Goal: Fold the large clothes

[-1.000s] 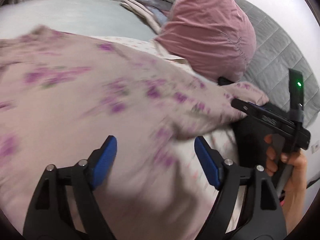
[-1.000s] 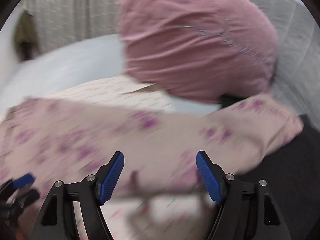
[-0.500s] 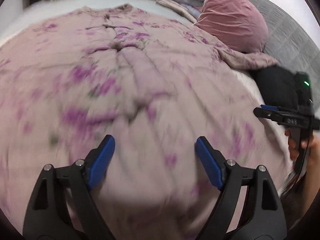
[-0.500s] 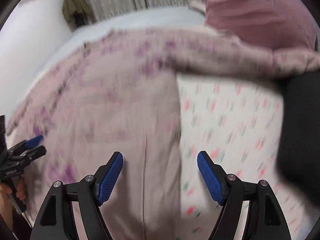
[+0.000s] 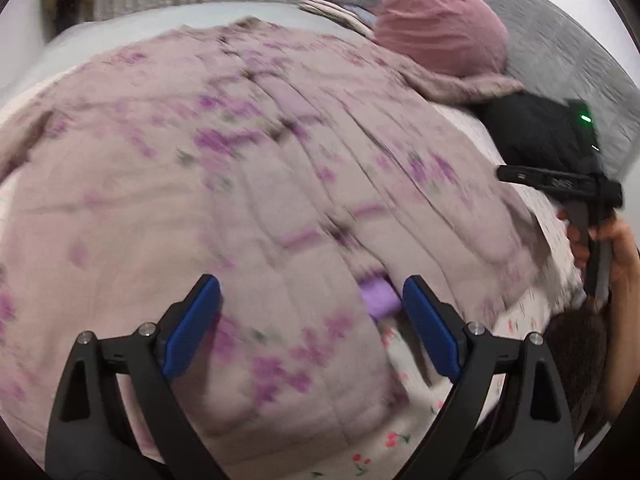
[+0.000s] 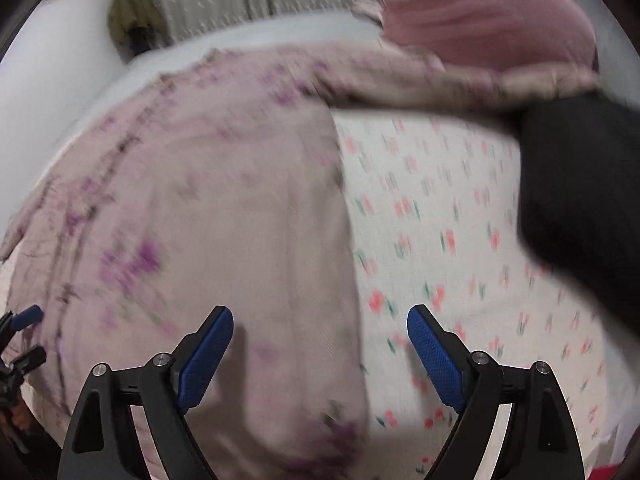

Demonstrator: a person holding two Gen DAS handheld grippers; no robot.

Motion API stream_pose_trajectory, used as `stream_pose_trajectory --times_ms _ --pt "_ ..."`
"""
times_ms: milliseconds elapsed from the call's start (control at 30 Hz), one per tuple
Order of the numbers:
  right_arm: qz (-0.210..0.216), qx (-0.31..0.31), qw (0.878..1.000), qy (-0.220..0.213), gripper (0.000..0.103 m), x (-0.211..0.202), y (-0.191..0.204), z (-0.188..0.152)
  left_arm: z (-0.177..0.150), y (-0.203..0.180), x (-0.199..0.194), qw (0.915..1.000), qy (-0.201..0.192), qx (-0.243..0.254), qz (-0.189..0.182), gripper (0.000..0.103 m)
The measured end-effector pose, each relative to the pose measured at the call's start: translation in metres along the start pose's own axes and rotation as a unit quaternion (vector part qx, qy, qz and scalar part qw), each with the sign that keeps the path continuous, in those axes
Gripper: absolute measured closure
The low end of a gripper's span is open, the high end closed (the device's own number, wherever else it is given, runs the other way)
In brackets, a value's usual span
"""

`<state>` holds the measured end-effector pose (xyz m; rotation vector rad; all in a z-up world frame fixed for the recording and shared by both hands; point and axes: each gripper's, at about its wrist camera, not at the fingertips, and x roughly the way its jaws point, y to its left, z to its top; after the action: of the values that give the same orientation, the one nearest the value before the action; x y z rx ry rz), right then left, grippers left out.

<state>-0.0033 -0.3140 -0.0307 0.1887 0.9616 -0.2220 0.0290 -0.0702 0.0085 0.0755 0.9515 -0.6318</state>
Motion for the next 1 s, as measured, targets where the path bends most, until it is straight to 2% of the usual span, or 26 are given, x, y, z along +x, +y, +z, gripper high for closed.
stream_pose_trajectory --times_ms 67,233,333,467,633,733,800,967,1000 --pt "0.015 -0.011 0.999 -0.033 0.013 -0.011 0.015 0.017 0.016 0.014 -0.007 0.9992 -0.025 -0.021 0.024 0.01" --pt "0.045 -0.006 0.998 -0.053 0.013 -0.007 0.043 0.051 0.049 0.063 -0.02 0.9909 -0.065 -0.102 0.06 0.01" --pt "0.059 0.012 0.997 -0.055 0.013 0.008 0.058 0.065 0.058 0.104 -0.022 0.9828 -0.058 -0.146 0.096 0.01" --pt "0.07 0.028 0.996 -0.053 0.013 0.033 0.076 0.075 0.058 0.167 -0.025 0.9696 -0.05 -0.204 0.127 0.01" --pt "0.054 0.005 0.998 -0.043 0.013 0.052 0.092 0.071 0.041 0.251 -0.036 0.9408 -0.055 -0.269 0.199 0.01" --pt "0.055 0.011 0.998 -0.037 0.013 0.056 0.088 0.069 0.028 0.294 -0.045 0.9246 -0.08 -0.305 0.213 0.01" --pt "0.06 0.023 0.997 -0.035 0.013 0.058 0.082 0.067 0.017 0.322 -0.05 0.9108 -0.097 -0.34 0.213 0.01" --pt "0.056 0.036 0.997 -0.027 0.013 0.064 0.076 0.065 -0.016 0.396 -0.058 0.8651 -0.147 -0.445 0.177 0.01" --pt "0.054 0.036 0.998 -0.025 0.013 0.066 0.076 0.065 -0.019 0.403 -0.061 0.862 -0.164 -0.448 0.17 0.01"
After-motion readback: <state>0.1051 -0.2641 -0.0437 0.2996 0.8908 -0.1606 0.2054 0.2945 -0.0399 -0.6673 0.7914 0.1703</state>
